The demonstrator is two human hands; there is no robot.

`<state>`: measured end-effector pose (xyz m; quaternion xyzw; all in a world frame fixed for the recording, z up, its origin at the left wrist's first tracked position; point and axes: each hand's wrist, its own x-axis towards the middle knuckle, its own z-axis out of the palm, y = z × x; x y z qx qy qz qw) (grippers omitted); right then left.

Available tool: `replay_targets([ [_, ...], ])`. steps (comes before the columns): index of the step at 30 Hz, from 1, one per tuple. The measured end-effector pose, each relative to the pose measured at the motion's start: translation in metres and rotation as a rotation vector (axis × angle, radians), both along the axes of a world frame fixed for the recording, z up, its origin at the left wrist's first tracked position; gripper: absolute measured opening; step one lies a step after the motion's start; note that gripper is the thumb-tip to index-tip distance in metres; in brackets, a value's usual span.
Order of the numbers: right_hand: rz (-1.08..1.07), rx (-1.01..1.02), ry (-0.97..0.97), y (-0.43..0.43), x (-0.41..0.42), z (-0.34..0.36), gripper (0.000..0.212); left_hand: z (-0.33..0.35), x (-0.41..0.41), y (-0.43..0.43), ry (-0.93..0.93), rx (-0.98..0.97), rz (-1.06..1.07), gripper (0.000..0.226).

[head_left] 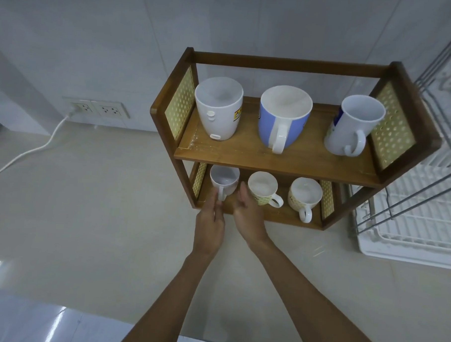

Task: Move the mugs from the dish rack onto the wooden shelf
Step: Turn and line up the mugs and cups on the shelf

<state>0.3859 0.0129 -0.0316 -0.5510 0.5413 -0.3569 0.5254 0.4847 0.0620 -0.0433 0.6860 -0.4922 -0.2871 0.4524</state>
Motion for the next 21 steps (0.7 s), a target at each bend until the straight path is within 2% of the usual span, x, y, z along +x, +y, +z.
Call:
replay_targets([
  [3, -0.079, -0.024, 0.17, 0.018, -0.037, -0.006, 0.063, 0.0, -0.018, 0.003, -0.035, -0.04, -0.043, 0.044],
  [5, -0.136, -0.078, 0.276, 0.023, -0.064, -0.01, 0.065, -0.003, -0.035, 0.0, -0.034, -0.024, -0.126, 0.045],
  [8, -0.165, -0.106, 0.334, 0.017, -0.084, -0.014, 0.066, -0.005, -0.055, -0.011, 0.018, 0.02, -0.168, 0.049],
  [13, -0.106, -0.071, 0.362, 0.008, -0.088, -0.023, 0.055, -0.013, -0.069, -0.034, 0.071, 0.143, -0.166, 0.052],
  [17, -0.074, 0.005, 0.33, 0.019, -0.079, -0.029, 0.065, -0.017, -0.064, -0.049, 0.071, 0.187, -0.171, 0.053],
  [21, -0.032, 0.071, 0.291, 0.027, -0.074, -0.035, 0.071, -0.017, -0.063, -0.062, 0.076, 0.157, -0.151, 0.042],
])
